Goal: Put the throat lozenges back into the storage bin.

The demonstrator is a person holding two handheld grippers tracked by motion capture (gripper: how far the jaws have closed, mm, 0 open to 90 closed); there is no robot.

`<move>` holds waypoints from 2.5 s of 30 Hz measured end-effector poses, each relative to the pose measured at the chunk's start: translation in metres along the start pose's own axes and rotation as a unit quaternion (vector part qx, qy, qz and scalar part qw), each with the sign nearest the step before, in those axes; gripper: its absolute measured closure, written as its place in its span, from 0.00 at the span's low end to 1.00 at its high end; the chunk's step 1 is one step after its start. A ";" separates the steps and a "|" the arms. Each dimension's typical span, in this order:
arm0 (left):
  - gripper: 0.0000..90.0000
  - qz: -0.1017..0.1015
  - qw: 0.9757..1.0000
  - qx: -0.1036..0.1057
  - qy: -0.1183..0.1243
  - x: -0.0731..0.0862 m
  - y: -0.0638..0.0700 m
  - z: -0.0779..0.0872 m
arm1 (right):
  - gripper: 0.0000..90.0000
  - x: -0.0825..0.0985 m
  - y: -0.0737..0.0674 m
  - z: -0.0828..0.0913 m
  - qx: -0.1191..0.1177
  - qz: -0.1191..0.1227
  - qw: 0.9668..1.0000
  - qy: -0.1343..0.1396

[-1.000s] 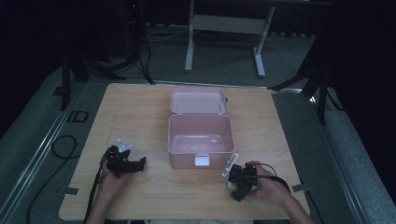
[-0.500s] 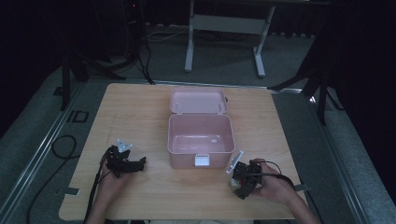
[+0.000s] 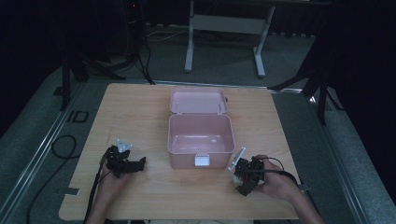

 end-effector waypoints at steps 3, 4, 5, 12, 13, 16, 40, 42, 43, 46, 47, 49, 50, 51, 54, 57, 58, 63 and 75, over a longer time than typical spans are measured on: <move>0.09 0.000 1.000 0.000 0.000 0.000 0.000 0.000 | 0.22 -0.001 0.002 0.003 0.002 -0.002 1.000 0.002; 0.09 0.000 1.000 0.000 0.000 0.000 0.000 0.000 | 0.22 -0.001 0.002 0.003 0.002 -0.002 1.000 0.002; 0.09 0.000 1.000 0.000 0.000 0.000 0.000 0.000 | 0.22 -0.002 0.003 0.004 0.003 -0.002 1.000 0.002; 0.09 0.000 1.000 0.000 0.000 0.000 0.000 0.000 | 0.22 -0.003 0.008 0.013 0.005 -0.005 1.000 0.007; 0.09 0.000 1.000 0.000 0.000 0.000 0.000 0.000 | 0.22 -0.003 0.009 0.014 0.005 -0.006 1.000 0.007; 0.09 0.000 1.000 0.000 0.000 0.000 0.000 0.000 | 0.22 -0.003 0.013 0.018 0.008 -0.009 1.000 0.008; 0.09 0.000 1.000 0.000 0.000 0.000 0.000 0.000 | 0.22 -0.016 0.027 0.044 0.022 -0.004 1.000 0.021; 0.09 0.000 1.000 0.000 0.000 0.000 0.000 0.000 | 0.22 -0.018 0.028 0.046 0.023 -0.001 0.999 0.024; 0.09 0.000 1.000 0.000 0.000 0.000 0.000 0.000 | 0.22 -0.018 0.028 0.047 0.022 -0.002 0.999 0.024; 0.09 0.000 1.000 0.000 0.000 0.000 0.000 0.000 | 0.22 -0.020 0.028 0.048 0.020 -0.003 1.000 0.024; 0.09 0.000 1.000 0.000 0.000 0.000 0.000 0.000 | 0.22 -0.020 0.028 0.049 0.020 -0.002 1.000 0.023; 0.09 0.000 1.000 0.000 0.000 0.000 0.000 0.000 | 0.22 -0.020 0.029 0.050 0.020 -0.001 1.000 0.023; 0.09 0.000 1.000 0.000 0.000 0.000 0.000 0.000 | 0.22 -0.020 0.029 0.051 0.020 -0.001 1.000 0.023; 0.09 0.000 1.000 0.000 0.000 0.000 0.000 0.000 | 0.22 -0.021 0.030 0.051 0.021 -0.001 0.999 0.025; 0.09 0.000 1.000 0.000 0.000 0.000 0.000 0.000 | 0.22 -0.023 0.031 0.054 0.021 0.000 0.999 0.028; 0.09 0.000 1.000 0.000 0.000 0.000 0.000 0.000 | 0.22 -0.025 0.032 0.058 0.022 -0.001 0.999 0.030; 0.09 0.000 1.000 0.000 0.000 0.000 0.000 0.000 | 0.22 -0.026 0.033 0.059 0.023 0.000 0.999 0.031; 0.09 0.000 1.000 0.000 0.000 0.000 0.000 0.000 | 0.22 -0.028 0.035 0.063 0.024 -0.001 0.999 0.030; 0.09 0.000 1.000 0.000 0.000 0.000 0.000 0.000 | 0.22 -0.033 0.038 0.071 0.026 0.003 0.999 0.031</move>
Point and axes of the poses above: each handheld gripper's, and its own axes: z roughly backward along the jaws, x roughly out of its underside, y roughly to its right, the point moved 10 cm from there along -z, roughly forward along the jaws, and after that the axes turned 14 degrees about -z, right-handed, at the moved point
